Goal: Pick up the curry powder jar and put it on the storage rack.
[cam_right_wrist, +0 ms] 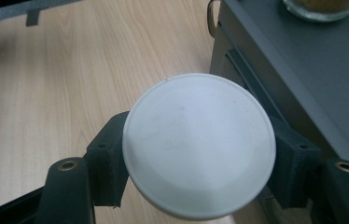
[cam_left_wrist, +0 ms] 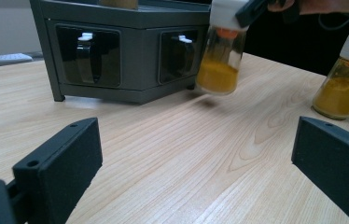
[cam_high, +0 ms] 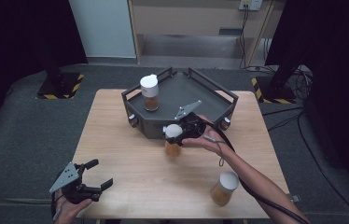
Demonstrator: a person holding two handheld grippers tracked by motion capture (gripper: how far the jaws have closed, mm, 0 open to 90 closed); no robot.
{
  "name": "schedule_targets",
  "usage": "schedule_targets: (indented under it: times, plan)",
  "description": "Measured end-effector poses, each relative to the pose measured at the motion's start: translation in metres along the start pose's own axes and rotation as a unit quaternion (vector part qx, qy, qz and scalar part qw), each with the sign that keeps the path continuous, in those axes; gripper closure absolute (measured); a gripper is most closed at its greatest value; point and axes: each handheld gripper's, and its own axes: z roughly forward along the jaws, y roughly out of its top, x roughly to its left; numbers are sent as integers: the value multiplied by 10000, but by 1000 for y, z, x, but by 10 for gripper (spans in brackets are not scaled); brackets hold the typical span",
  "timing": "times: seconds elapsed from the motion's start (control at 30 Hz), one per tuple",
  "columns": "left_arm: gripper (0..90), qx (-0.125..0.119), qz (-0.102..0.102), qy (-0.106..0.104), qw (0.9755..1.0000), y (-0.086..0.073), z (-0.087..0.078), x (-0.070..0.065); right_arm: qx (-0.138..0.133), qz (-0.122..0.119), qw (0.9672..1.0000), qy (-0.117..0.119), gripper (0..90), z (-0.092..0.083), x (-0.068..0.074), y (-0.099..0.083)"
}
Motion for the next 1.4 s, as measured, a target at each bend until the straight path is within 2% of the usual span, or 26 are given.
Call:
schedule_targets:
  times: [0.63,1.17,1.4]
  plan:
    - [0,188,-123,-133,9997,2,6,4,67,-44,10000,-27,333,-41,6,42]
    - [0,234,-173,-178,9994,2,8,5,-103,158,9996,-219,333,-75,2,69]
    - [0,238,-184,-181,9994,2,8,5,-111,308,9990,-303,333,-81,-4,82]
